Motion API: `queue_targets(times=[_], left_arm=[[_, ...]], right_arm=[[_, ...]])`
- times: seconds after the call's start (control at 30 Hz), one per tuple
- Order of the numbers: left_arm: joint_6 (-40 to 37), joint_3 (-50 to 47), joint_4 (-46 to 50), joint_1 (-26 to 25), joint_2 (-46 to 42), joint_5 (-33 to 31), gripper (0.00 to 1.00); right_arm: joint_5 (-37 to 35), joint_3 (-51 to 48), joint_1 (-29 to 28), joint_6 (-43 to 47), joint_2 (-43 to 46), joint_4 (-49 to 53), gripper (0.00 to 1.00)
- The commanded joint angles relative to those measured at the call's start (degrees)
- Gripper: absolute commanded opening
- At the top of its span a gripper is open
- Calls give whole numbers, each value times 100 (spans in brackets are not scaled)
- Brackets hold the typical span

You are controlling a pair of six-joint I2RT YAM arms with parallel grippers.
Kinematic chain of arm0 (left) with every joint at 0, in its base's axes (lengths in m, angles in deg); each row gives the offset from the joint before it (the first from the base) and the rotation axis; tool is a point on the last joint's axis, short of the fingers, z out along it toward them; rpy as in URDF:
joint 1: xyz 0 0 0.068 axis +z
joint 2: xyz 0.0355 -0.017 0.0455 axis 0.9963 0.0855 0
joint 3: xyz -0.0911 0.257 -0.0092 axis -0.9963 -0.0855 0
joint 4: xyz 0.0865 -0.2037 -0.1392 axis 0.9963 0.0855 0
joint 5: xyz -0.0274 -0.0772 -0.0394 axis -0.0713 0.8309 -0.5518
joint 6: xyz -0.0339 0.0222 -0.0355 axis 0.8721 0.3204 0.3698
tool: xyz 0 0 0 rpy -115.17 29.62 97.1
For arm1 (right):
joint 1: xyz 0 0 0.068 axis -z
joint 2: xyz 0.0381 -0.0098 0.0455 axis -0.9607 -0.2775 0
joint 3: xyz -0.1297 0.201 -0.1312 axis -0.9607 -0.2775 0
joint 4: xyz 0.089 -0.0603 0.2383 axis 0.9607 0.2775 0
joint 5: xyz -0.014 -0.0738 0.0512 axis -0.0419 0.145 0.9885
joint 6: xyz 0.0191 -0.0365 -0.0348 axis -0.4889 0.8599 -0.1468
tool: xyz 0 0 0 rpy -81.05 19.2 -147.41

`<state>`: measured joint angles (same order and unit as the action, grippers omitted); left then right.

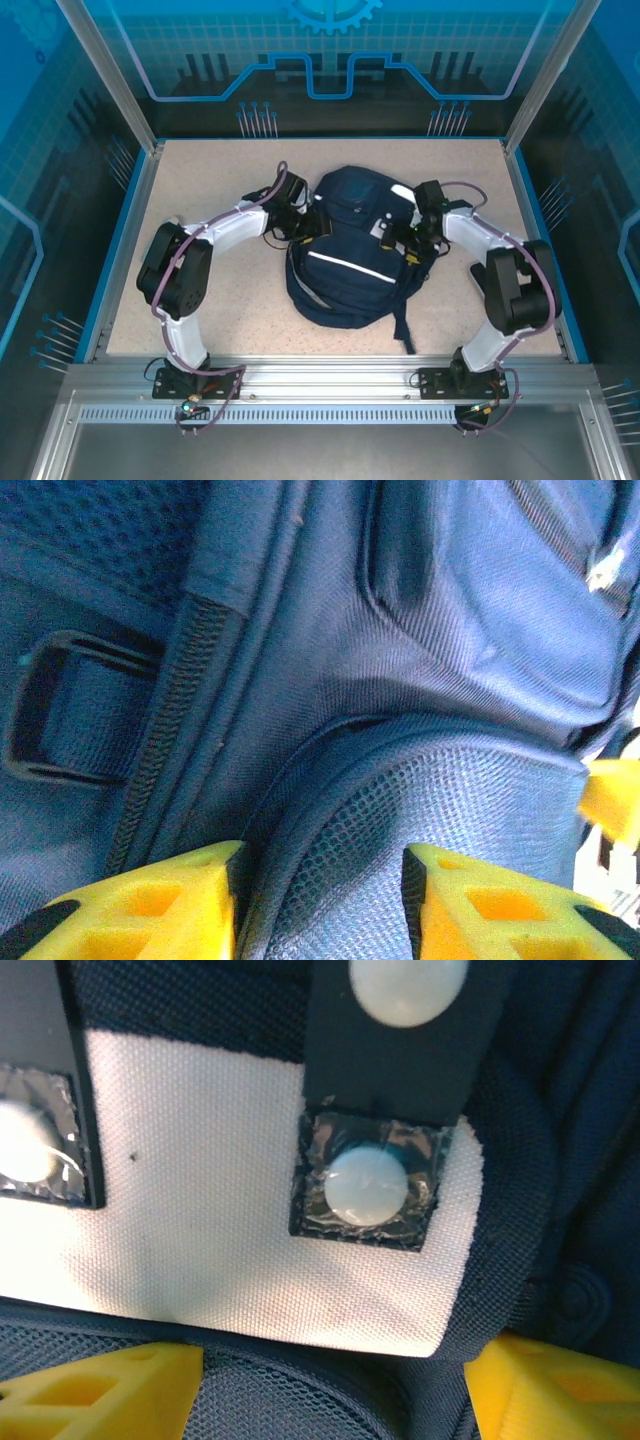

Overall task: Pack the student bag
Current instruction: Rotate the student bag at the center of the table, then zip the student bag at the center of the table.

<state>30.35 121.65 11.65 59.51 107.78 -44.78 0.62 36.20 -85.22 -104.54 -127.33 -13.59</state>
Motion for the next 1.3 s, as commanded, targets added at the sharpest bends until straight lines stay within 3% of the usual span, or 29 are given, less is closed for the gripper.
queue_targets(times=[0.0, 0.33, 0.53, 0.7, 0.93, 1.1, 1.27], left_arm=[[232, -493, -54, -130, -368, 461, 46], [505, -1594, -646, -140, -1259, 410, 46], [834, -1530, -1245, -338, -1067, 698, 47], [460, -1176, -641, -349, -1160, 846, 55], [450, -1611, 206, 38, -2183, 243, 61], [1151, -2607, 140, 652, -3068, -377, 51], [1975, -3565, -592, 1061, -3595, -554, 53]], right_arm=[[834, 789, -264, 532, -697, -833, 71], [875, 4150, -642, 957, -2949, -70, 70], [254, 4981, -634, 933, -2870, 548, 72], [-284, 4299, -539, 891, -1849, 783, 73], [-453, 2458, -744, 672, -106, 696, 74], [-438, 1167, -1405, 152, 941, 472, 74], [-529, 147, -2455, -752, 1435, -17, 74]])
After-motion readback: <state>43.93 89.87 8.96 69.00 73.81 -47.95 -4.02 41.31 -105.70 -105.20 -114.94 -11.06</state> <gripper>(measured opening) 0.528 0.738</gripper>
